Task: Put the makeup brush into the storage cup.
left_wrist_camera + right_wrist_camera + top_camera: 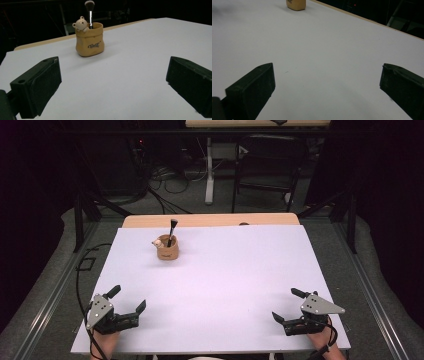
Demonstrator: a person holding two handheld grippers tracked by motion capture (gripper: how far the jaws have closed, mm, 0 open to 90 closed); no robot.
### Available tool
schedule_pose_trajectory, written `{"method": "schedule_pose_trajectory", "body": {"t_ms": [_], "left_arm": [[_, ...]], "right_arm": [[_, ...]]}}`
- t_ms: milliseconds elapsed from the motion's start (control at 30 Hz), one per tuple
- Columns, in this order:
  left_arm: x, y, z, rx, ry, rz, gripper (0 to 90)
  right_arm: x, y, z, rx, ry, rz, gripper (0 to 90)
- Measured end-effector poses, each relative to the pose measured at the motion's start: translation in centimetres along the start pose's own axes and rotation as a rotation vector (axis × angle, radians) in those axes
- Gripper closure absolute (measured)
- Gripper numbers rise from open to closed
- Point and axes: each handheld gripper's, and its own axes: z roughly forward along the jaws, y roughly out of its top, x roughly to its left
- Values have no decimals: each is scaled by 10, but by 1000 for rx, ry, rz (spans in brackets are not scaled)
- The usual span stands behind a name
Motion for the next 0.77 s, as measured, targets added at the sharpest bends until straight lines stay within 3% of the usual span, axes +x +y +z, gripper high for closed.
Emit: {"method": "schedule_pose_trajectory", "body": {"t_ms": [267, 400, 567, 767], "left_arm": [[0, -9, 2, 8, -10, 3, 1], [2, -14, 3, 16, -11, -29, 1], [2, -14, 4, 2, -1, -36, 1], [1, -13, 5, 6, 6, -13, 1]], "right_arm": [[0, 0, 0, 8, 2, -1, 0], [0, 0, 0, 4, 0, -3, 0], [1, 0, 1, 5, 1, -7, 0], [1, 0, 0, 4, 2, -15, 0]]}}
